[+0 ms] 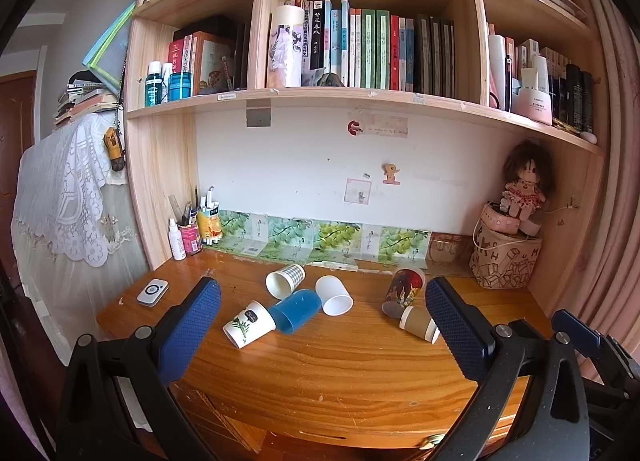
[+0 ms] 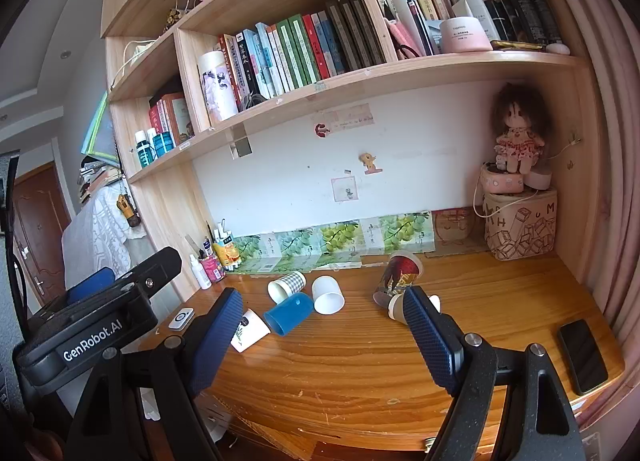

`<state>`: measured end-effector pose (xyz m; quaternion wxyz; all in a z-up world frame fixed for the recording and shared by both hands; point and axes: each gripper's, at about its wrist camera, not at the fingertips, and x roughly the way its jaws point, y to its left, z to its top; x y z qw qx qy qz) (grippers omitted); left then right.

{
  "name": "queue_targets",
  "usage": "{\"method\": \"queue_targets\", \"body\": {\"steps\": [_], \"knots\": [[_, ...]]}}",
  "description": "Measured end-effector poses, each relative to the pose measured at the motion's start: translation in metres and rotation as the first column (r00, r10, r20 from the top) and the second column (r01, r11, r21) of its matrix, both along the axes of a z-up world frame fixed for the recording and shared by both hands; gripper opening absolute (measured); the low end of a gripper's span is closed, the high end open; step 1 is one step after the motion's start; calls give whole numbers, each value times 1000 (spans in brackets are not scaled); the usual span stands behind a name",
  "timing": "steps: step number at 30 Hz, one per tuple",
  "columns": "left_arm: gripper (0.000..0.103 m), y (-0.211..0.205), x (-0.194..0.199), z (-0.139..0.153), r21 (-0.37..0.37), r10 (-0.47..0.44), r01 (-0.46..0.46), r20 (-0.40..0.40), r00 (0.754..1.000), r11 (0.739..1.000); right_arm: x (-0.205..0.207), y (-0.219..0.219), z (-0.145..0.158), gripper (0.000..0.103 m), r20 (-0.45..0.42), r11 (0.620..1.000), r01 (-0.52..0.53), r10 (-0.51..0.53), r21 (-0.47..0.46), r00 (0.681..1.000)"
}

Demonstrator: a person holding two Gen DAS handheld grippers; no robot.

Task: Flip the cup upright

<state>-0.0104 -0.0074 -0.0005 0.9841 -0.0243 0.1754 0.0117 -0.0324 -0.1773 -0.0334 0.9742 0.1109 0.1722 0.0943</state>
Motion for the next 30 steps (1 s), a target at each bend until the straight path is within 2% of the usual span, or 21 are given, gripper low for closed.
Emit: {"method": "queue_targets", "body": {"steps": [7, 18, 25, 30], "knots": [[102, -10, 4, 1, -1, -44, 44, -14, 999, 999, -7, -7, -2, 83, -12, 1000, -5, 5, 6, 1000], [102, -32, 12, 4, 27, -145, 146, -23, 989, 989, -19, -24, -4, 83, -14, 994, 106, -106, 32, 994], [102, -33, 23, 4, 27, -160, 161, -31, 987, 987, -14, -27, -4, 83, -6, 990, 133, -133, 40, 991], [102, -32, 36, 3, 10, -136, 137, -47, 990, 991, -1, -27, -4, 83, -6, 992, 120, -120, 24, 993]]}}
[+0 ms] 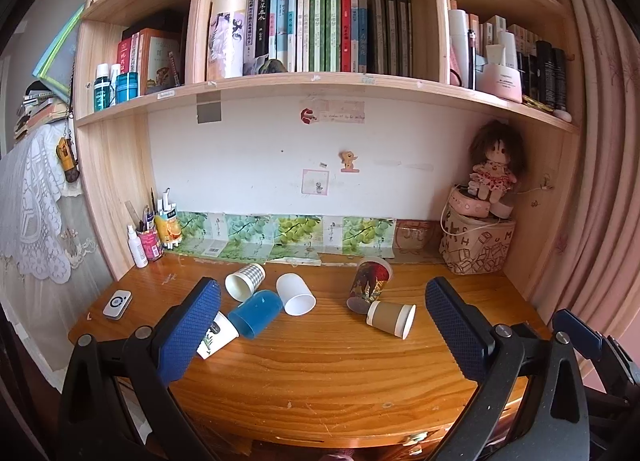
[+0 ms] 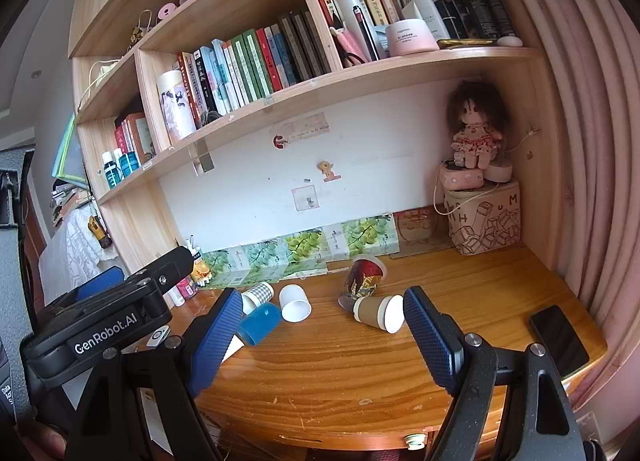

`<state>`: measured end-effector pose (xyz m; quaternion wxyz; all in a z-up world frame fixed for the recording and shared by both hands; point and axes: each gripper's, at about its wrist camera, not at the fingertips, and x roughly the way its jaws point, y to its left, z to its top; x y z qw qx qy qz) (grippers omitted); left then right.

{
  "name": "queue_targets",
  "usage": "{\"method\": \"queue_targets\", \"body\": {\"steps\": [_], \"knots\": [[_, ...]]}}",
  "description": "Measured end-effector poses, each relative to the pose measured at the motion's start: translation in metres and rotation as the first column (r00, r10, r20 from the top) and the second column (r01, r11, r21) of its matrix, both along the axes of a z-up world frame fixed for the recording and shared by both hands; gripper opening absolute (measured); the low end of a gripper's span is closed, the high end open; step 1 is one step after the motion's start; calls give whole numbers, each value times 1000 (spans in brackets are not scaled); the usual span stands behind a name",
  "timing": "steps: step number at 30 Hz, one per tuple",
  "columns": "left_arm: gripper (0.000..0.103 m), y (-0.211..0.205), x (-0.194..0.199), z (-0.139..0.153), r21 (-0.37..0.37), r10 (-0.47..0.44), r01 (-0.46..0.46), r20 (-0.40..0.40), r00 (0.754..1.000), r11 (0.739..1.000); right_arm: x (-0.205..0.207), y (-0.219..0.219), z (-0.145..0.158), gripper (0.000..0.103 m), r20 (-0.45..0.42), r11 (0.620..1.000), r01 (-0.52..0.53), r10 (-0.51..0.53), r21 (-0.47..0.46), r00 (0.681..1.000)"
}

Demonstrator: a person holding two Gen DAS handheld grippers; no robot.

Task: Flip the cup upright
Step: 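Move the right tool toward the tipped red printed plastic cup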

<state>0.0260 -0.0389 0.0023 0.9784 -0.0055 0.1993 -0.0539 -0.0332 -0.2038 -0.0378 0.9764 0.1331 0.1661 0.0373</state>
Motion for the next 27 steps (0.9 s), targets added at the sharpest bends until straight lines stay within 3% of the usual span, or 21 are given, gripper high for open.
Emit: {"method": "queue_targets", "body": {"steps": [12, 20, 27], "knots": [[102, -6, 34, -4, -41, 32, -32, 8, 999, 999, 41, -2, 6, 83, -15, 995, -53, 52, -82, 999], [102, -17, 76, -7, -46, 56, -56, -3, 998, 997, 80, -9, 4, 83, -32, 989, -83, 79, -120, 996], [102, -31, 130, -18, -56, 62, -68, -95, 994, 996, 128, -32, -4, 83, -87, 994, -73, 66, -81, 994]]}}
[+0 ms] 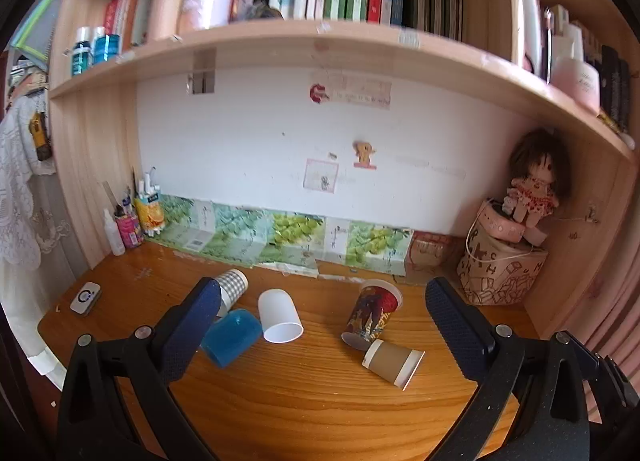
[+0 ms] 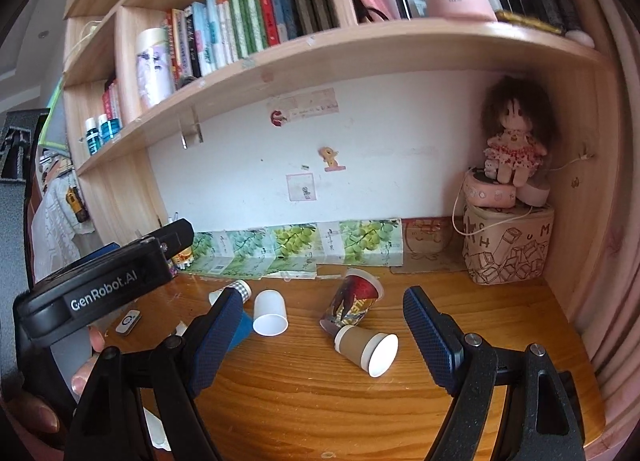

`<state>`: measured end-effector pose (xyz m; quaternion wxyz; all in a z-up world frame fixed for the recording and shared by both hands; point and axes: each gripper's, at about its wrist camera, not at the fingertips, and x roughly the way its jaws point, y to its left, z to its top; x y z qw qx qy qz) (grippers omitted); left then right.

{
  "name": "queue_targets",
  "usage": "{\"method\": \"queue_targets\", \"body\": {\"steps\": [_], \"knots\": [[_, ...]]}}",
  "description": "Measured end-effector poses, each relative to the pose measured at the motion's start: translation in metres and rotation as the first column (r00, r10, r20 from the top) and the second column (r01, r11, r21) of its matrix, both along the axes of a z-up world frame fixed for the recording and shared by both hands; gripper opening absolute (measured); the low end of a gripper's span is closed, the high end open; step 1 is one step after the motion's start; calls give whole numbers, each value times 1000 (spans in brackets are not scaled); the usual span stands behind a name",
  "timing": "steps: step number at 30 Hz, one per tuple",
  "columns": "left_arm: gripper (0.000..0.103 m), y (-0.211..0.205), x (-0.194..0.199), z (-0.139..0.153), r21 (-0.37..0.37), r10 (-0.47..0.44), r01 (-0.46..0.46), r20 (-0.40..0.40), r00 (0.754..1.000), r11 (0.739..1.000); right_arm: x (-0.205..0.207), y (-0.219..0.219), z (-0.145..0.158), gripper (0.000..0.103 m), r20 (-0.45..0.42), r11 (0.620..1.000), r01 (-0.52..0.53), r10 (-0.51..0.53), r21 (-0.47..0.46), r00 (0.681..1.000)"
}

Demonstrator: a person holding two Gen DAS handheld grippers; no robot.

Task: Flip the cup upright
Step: 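Move the right tool toward the tipped red printed plastic cup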

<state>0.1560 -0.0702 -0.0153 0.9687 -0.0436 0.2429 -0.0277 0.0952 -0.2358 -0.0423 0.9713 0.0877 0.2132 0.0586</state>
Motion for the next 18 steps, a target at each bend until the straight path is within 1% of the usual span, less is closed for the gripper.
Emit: {"method": "queue_targets", "body": {"steps": [3, 5, 9, 13, 18], "knots": [[102, -12, 21, -8, 36, -10, 11, -46, 999, 999, 21, -16, -7, 83, -38, 999, 12, -11, 41, 999], [102, -21, 35, -14, 67, -14, 21, -99, 995, 998, 33, -24, -13, 83, -63, 997, 22, -18, 71, 998], [102, -34, 55, -25, 101, -42, 59, -164, 986, 993, 60, -41, -29, 83, -142, 988, 43, -22, 145, 990], [102, -51, 79, -36, 122, -83, 113, -224, 971, 986, 81, -56, -50, 83, -240, 975, 85, -34, 204, 970], [102, -72, 115, -56, 130, -131, 179, -317, 939, 975, 101, -72, -76, 83, -344, 957, 150, -59, 247, 937]]}}
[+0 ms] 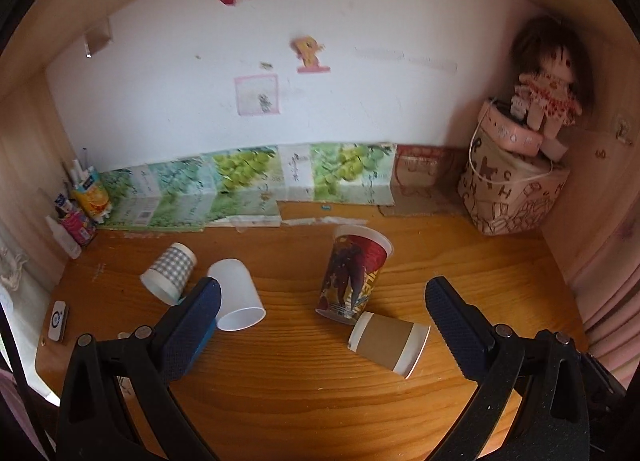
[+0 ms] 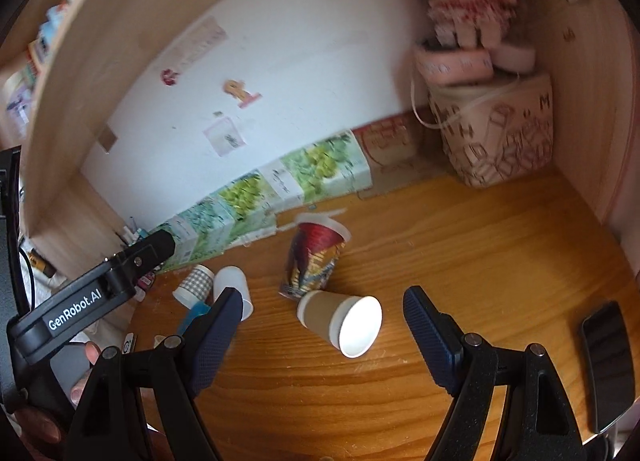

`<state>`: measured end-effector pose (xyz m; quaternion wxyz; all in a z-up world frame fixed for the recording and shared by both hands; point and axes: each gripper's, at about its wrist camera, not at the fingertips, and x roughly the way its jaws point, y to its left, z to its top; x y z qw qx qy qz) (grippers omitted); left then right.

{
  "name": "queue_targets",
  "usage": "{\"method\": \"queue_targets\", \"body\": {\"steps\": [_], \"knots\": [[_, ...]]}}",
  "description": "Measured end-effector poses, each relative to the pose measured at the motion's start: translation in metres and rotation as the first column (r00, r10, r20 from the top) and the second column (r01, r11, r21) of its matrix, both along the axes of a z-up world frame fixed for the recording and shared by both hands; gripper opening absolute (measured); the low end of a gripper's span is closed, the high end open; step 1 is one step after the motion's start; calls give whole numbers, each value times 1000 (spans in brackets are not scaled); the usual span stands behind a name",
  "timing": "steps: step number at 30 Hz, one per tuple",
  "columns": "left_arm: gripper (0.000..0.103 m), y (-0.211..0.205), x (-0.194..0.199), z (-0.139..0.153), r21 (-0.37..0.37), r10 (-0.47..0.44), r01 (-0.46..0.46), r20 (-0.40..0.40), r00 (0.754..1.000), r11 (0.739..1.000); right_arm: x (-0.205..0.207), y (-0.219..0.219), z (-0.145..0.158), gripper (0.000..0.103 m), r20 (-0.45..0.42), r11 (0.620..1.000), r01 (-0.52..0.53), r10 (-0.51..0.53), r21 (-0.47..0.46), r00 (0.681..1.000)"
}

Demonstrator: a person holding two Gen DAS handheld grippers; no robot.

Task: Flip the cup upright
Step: 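Move the right tool toward the tipped red printed plastic cup, then grasp the red printed plastic cup with the right tool and lift it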

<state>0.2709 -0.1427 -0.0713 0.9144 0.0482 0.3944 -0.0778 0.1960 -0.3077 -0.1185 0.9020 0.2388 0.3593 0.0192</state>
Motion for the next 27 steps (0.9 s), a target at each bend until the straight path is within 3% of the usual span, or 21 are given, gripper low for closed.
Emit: {"method": "queue_targets", "body": {"steps": [12, 19, 27], "knots": [[102, -33, 84, -62, 60, -114, 128, -199, 973, 990, 33, -13, -43, 83, -147, 999, 30, -23, 41, 989], [102, -41, 122, -101, 126, -80, 135, -366, 927, 983, 49, -8, -59, 83, -203, 998, 25, -14, 50, 979], [102, -49, 142, -132, 157, -44, 124, -432, 901, 980, 58, 0, -73, 83, -242, 997, -46, 60, 63, 968]]}}
